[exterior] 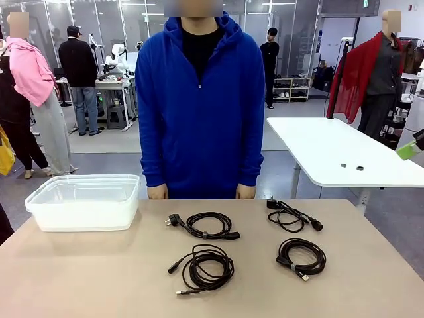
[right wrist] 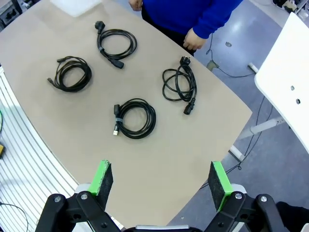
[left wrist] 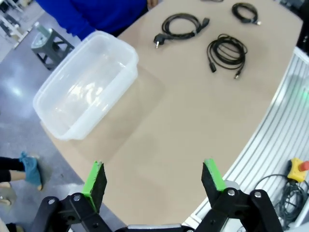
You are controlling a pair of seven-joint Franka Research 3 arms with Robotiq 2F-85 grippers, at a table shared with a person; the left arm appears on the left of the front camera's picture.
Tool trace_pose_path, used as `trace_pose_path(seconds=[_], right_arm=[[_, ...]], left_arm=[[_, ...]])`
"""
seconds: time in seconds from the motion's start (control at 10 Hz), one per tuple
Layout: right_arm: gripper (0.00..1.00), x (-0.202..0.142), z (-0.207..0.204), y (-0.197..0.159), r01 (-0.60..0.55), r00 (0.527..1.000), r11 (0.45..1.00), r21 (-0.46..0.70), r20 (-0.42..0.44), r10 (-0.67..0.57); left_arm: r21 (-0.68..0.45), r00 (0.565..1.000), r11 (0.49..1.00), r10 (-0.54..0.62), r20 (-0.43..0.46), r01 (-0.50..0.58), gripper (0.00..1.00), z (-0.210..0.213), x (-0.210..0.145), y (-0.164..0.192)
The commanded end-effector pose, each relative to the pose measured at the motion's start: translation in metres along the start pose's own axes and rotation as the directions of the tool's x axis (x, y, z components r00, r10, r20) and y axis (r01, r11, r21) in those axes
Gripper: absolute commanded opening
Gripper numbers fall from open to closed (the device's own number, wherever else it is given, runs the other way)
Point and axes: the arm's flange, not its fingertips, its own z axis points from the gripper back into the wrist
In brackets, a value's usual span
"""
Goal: Organize and store the cables.
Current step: Place the Power Cable into the Organizing box.
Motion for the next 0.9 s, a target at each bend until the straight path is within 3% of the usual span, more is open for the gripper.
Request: trace_pose_path(seconds=[0.0,0.3,0.8], right_arm=[[1.00,-0.018,-0.004,-0.003,-0.016,0.999,1.000,0.019,0.039,0.015],[1.00,-0.035,-0.010,-0.002,-0.002,0.999,0.999,0.048,0.038,0.001],[1.00,-0.032,-0.010,-0.001,0.014,1.000,0.999,0.041,0.020,-0.015]], left_arm=[[0.013,0.999,1.000,0.017,-0.033,-0.017,1.00,0.001,0.004,0.008],[0.027,0.998,0.998,0.052,-0.034,-0.051,1.00,0.009,0.010,0.009],[0.030,0.999,0.999,0.046,-0.020,-0.046,1.00,0.006,0.009,0.007]])
